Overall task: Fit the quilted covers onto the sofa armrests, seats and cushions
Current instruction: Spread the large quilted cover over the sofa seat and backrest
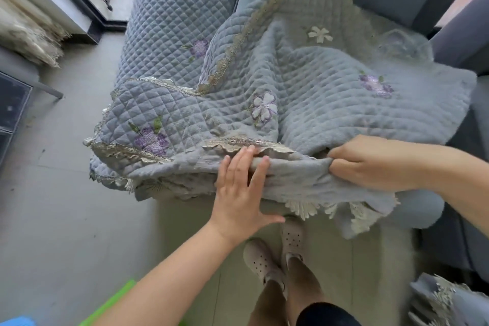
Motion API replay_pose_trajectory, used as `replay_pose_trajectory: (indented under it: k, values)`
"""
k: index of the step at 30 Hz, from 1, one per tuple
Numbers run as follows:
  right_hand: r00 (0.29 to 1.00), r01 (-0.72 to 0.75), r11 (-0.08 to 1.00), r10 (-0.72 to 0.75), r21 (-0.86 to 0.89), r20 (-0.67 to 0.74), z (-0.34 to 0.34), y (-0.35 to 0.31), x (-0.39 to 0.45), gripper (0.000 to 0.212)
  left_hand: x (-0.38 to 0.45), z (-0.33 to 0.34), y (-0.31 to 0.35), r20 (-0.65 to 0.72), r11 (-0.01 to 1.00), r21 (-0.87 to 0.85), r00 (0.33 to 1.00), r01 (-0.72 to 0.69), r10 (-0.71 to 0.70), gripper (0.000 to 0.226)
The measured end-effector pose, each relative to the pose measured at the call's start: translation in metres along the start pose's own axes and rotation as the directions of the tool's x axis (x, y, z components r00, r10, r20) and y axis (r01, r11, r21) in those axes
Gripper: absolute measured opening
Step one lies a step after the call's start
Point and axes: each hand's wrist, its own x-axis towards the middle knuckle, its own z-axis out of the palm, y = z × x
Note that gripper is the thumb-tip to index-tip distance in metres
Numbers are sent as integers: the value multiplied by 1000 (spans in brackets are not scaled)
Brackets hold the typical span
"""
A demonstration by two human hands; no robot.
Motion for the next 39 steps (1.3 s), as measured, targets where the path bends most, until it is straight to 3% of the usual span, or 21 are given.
replay_pose_trajectory:
  k: [2, 4, 5, 6, 7, 8, 9, 12, 15, 18, 20, 22, 24, 26, 27, 29, 30, 32, 34, 36, 39]
  values:
    - [999, -2, 999, 0, 53, 51, 0, -3, -6, 33, 8, 2, -2, 64, 998, -25, 996, 58, -56, 90]
    - [996, -9, 996, 1, 84, 93, 6, 5, -5, 30, 19, -3, -6, 229, 995, -3, 969, 99, -96, 61]
    - [992, -20, 998, 13, 57, 129, 16, 11, -4, 25, 22, -8, -6, 375, 995, 17, 921, 103, -102, 47]
    - [984, -30, 1000, 29, 4, 174, 29, 18, 0, 24, 25, -10, -7, 521, 995, 27, 848, 100, -100, 35]
    - [971, -52, 995, 69, -83, 227, 48, 27, 3, 34, 23, -6, -8, 681, 995, 25, 727, 96, -87, 28]
    - [956, -63, 978, 117, -201, 270, 67, 35, 8, 48, 19, -4, -11, 800, 996, 29, 596, 83, -73, 26]
    - [947, -60, 944, 157, -325, 280, 87, 43, 13, 57, 16, -4, -12, 854, 999, 28, 518, 40, -45, 24]
    - [978, -52, 848, 149, -528, 143, 134, 63, 24, 66, 7, 0, -12, 873, 1000, -21, 487, -22, 29, 9]
    - [975, -182, 916, 215, -358, 55, 151, 80, 26, 63, 8, 6, -15, 888, 999, -47, 458, 6, 39, 13]
    - [947, -286, 939, 307, -191, 93, 134, 91, 18, 23, 10, 14, -14, 908, 996, -59, 417, 63, 28, 16]
    - [926, -343, 917, 366, -202, 93, 101, 95, 3, 19, 13, 19, -9, 904, 989, -55, 426, 135, -8, 21]
    - [891, -423, 866, 450, -267, 49, 58, 87, -24, 25, 25, 20, -1, 858, 985, -61, 513, 161, -31, 28]
    - [877, -472, 800, 468, -371, -108, 29, 80, -54, 28, 40, 18, 6, 770, 985, -89, 638, 146, -24, 30]
    - [857, -511, 753, 482, -415, -182, 28, 74, -72, 27, 52, 18, 6, 736, 982, -124, 677, 139, -3, 30]
    - [842, -537, 758, 513, -370, -169, 38, 75, -73, 26, 52, 18, 5, 751, 984, -124, 660, 124, 12, 32]
    - [824, -555, 801, 566, -226, -20, 77, 86, -59, 31, 43, 22, 4, 833, 998, -57, 552, 21, 36, 41]
    - [813, -544, 814, 572, -204, 112, 102, 94, -49, 43, 35, 26, 6, 890, 998, -4, 454, -70, 36, 47]
    - [705, -537, 817, 572, -213, 419, 154, 113, -30, 66, 25, 36, 13, 977, 955, 84, 213, -285, -22, 61]
    - [627, -516, 831, 532, -209, 569, 190, 123, -20, 73, 26, 44, 19, 995, 933, 97, 57, -347, -82, 62]
    - [674, -555, 827, 510, -89, 534, 201, 137, -16, 62, 37, 49, 28, 996, 960, 81, 49, -268, -71, 52]
    - [797, -595, 796, 565, 112, 213, 199, 169, -11, 41, 62, 55, 43, 978, 978, 57, 207, -198, -15, 42]
